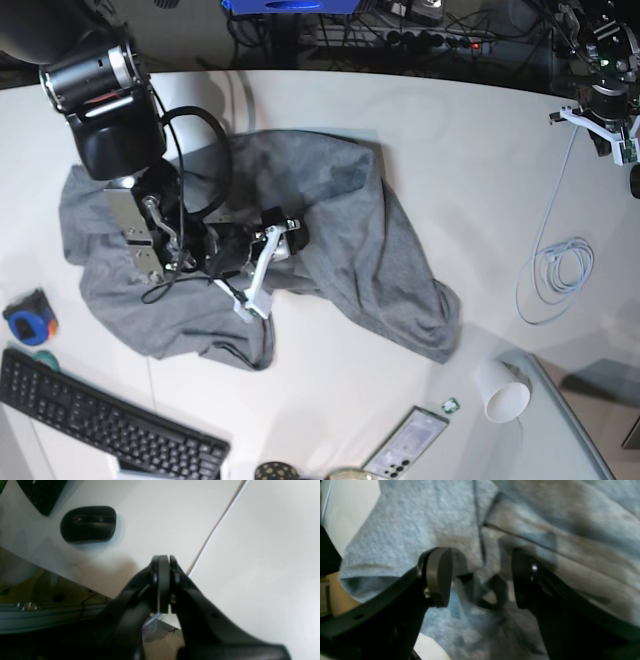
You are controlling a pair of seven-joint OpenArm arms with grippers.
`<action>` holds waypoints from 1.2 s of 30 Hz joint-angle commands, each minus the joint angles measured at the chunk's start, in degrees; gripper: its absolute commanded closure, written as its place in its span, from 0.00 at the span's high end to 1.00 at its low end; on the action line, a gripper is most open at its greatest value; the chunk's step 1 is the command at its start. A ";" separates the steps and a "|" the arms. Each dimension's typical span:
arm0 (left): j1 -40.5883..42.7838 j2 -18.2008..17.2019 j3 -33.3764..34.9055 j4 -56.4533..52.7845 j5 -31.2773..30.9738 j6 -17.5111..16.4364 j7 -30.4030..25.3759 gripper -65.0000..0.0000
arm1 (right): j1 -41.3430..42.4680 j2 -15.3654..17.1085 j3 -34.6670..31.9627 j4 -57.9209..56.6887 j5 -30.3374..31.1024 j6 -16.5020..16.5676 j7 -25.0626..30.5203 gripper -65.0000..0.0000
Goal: Layout the t-shirt on the table in an organized manner, then fold the t-shirt properly
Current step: 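Reach the right gripper across the shirt and flip a fold over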
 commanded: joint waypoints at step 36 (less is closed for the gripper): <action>-2.99 -1.34 -1.00 10.49 -0.25 0.47 -0.97 0.00 | -0.58 -9.59 -32.36 27.44 5.26 0.08 -11.00 0.05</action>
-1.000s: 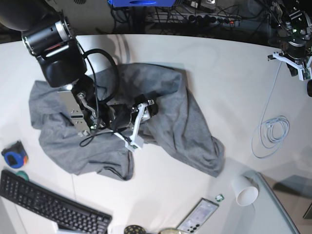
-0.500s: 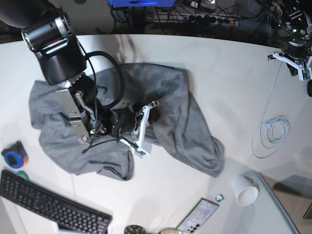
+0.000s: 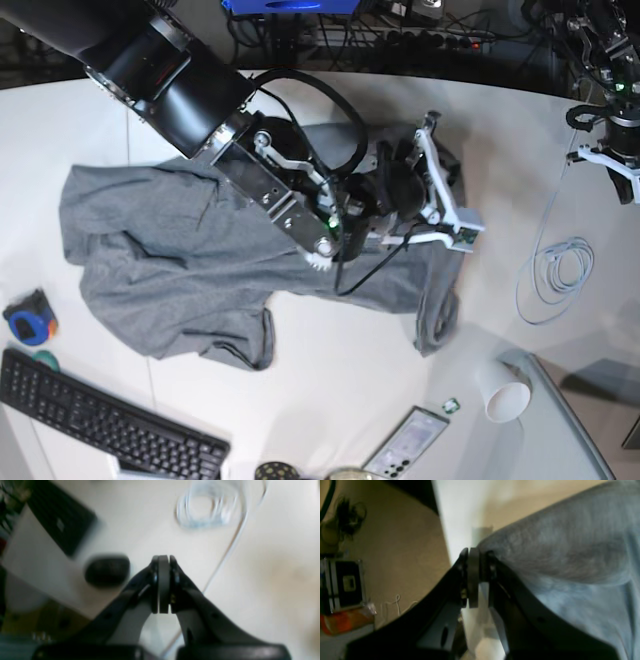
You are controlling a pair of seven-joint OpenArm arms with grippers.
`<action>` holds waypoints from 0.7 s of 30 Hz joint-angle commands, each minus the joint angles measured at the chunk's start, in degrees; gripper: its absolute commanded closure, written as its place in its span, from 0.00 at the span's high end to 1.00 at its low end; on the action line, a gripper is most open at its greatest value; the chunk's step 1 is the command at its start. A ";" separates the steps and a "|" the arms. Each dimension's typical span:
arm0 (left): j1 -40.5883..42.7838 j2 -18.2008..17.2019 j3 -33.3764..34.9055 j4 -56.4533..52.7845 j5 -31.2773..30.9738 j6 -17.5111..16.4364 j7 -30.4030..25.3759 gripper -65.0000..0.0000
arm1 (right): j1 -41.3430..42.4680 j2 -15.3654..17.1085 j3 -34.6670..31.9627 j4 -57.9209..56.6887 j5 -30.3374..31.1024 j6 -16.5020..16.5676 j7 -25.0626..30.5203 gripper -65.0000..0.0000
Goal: Layout the t-shirt on the table in an organized manner, then fold the t-shirt properly
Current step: 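Reach the right gripper across the shirt and flip a fold over, then grasp opposite shirt ends with both grippers and pull them apart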
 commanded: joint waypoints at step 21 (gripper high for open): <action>-2.17 9.19 26.60 4.61 -0.30 0.43 -1.19 0.00 | -3.03 20.01 38.67 8.07 0.78 -0.08 -3.66 0.00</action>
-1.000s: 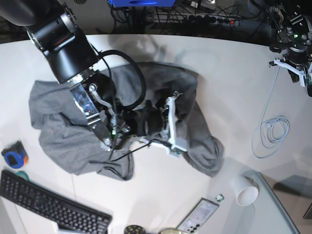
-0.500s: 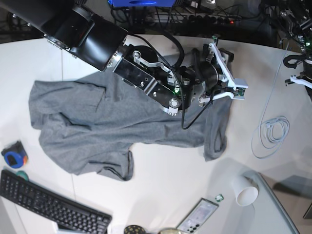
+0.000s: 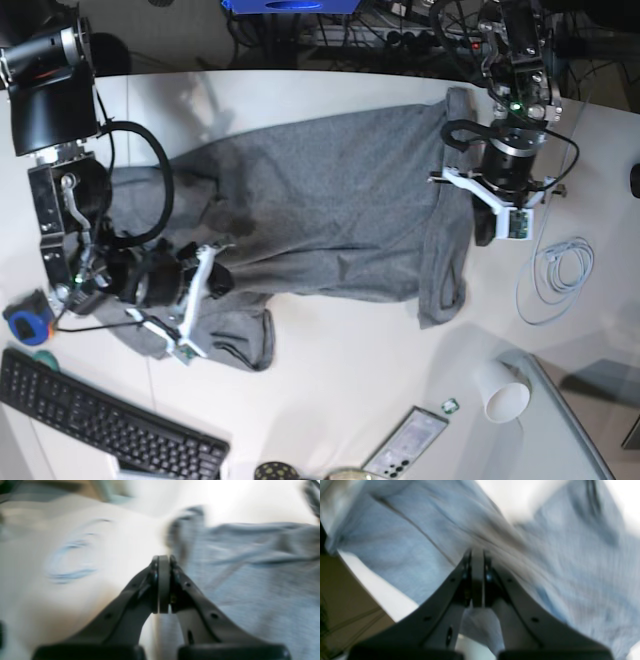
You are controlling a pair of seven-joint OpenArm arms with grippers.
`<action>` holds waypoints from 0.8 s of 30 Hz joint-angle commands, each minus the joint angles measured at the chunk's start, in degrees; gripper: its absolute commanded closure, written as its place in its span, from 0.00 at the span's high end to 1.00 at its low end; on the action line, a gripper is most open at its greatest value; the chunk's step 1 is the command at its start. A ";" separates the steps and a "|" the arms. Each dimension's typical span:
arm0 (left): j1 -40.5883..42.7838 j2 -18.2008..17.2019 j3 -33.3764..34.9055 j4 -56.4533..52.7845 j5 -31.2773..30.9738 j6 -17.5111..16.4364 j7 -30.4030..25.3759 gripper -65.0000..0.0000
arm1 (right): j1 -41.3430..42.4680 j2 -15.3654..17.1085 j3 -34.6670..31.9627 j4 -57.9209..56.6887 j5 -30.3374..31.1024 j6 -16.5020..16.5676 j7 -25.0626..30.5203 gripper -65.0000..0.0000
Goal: Layout the t-shirt on the table in an organized manner, then fold the t-shirt properly
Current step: 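Grasp opposite shirt ends with both grippers and pull them apart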
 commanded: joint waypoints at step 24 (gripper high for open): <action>-7.68 -13.90 -4.66 -24.64 0.12 0.10 -1.76 0.00 | 0.90 13.35 7.12 -33.43 1.02 0.47 22.53 0.01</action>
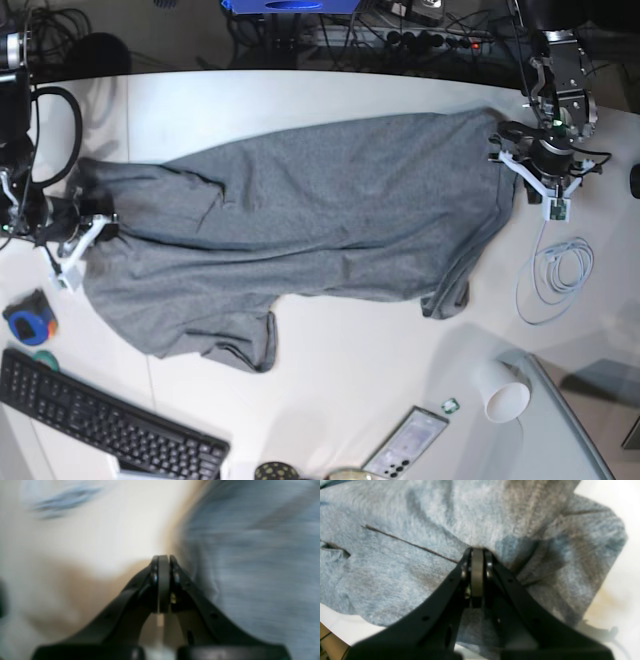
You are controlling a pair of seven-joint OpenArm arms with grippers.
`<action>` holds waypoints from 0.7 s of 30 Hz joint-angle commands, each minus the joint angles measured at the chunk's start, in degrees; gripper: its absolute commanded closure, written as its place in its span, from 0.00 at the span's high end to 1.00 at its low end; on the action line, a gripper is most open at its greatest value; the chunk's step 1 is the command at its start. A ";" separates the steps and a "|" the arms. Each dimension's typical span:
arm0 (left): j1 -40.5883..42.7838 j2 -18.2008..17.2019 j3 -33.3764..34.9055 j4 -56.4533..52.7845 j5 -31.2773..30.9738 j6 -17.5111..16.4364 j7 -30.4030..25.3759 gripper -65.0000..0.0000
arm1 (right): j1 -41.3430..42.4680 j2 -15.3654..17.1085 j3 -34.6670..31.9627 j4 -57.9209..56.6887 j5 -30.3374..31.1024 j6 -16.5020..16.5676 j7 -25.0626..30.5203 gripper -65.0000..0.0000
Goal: Layout the t-shirt on the table in an organized manner, then fold the t-shirt properly
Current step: 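Grasp opposite shirt ends with both grippers and pull them apart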
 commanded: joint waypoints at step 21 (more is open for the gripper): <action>-2.86 9.28 10.39 3.17 -0.38 -0.23 -1.43 0.00 | 6.87 -5.50 0.39 0.56 -5.99 0.54 0.65 0.01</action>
